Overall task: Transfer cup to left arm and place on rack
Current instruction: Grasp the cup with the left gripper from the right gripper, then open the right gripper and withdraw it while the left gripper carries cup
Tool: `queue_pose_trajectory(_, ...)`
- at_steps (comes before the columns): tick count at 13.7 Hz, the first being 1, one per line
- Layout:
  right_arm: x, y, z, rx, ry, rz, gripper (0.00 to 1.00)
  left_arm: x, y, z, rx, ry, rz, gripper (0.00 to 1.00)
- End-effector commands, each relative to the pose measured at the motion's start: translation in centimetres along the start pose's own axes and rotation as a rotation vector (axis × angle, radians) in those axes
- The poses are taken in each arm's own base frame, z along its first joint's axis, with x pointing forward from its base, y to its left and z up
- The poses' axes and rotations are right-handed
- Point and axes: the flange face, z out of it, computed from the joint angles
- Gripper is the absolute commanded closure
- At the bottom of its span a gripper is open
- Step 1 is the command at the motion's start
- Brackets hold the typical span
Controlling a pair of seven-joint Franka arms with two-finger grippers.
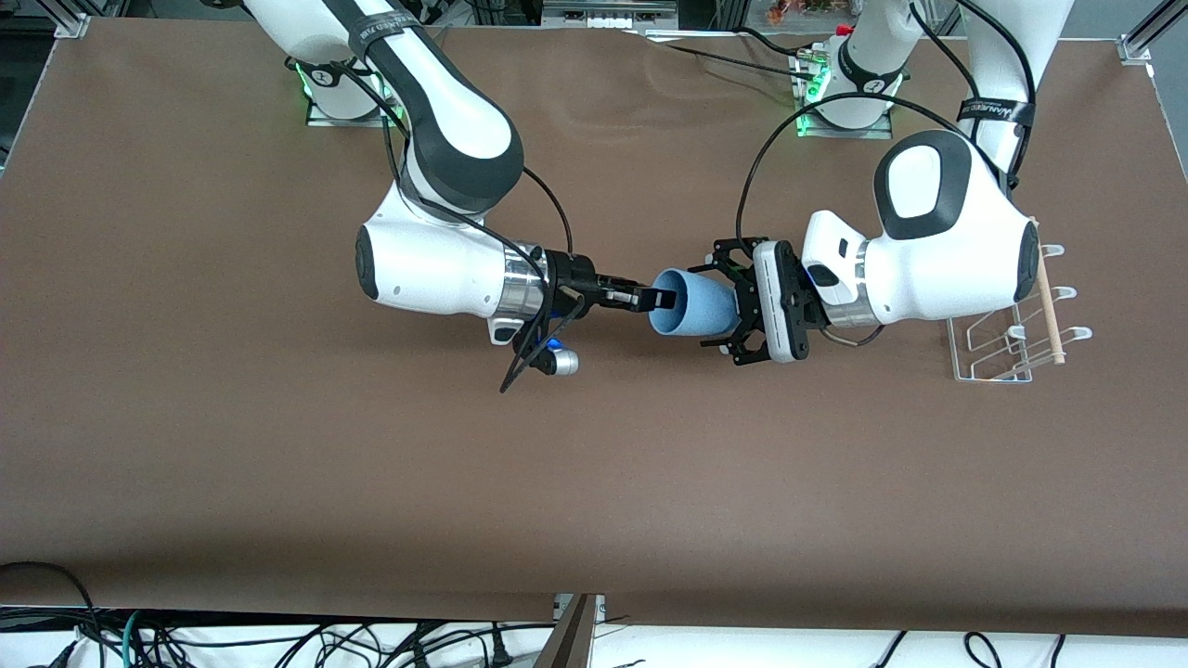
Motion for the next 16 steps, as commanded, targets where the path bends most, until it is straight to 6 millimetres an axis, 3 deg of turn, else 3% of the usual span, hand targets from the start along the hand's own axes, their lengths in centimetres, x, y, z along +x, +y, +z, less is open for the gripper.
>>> queue_pose_trajectory(1, 0.1, -0.8, 0.3, 0.029, -0.011, 0.006, 1.0, 0.1, 0.2, 0.1, -0.006, 0.028, 0.067, 0.26)
queue_pose_trajectory(2, 0.0, -0.9, 0.2, 0.03, -0.011, 0.005, 1.0, 0.2, 0.2, 0.0, -0.006, 0.029, 0.084, 0.73)
queue_pose_trajectory(3, 0.0, -0.9, 0.2, 0.03, -0.011, 0.005, 1.0, 0.2, 0.2, -0.2, -0.004, 0.03, 0.085, 1.0)
queue_pose_trajectory(4, 0.1, -0.8, 0.2, 0.03, -0.011, 0.004, 0.93, 0.0, 0.1, -0.3, -0.006, 0.028, 0.085, 1.0)
queue_pose_trajectory(6, 0.2, -0.8, 0.0, 0.03, -0.01, -0.01, 0.02, -0.1, 0.2, -0.6, -0.023, 0.026, 0.089, 1.0)
queue_pose_trajectory(9, 1.1, -0.8, -1.6, 0.035, -0.006, -0.003, 0.0, 0.0, 0.5, -1.2, -0.032, 0.016, 0.095, 1.0)
queue_pose_trajectory(11, 2.5, -1.2, -4.7, 0.041, -0.019, 0.001, 0.0, -0.4, 0.3, -1.8, -0.053, 0.01, 0.083, 1.0)
queue_pose_trajectory(14, 4.8, -0.7, -9.8, 0.028, -0.05, 0.01, 0.0, -0.1, 1.9, -3.5, -0.038, -0.111, 0.14, 1.0)
queue_pose_trajectory(16, 6.1, 0.4, -12.0, -0.029, -0.041, 0.0, 0.0, -1.8, 1.9, -4.5, -0.058, -0.226, 0.068, 1.0)
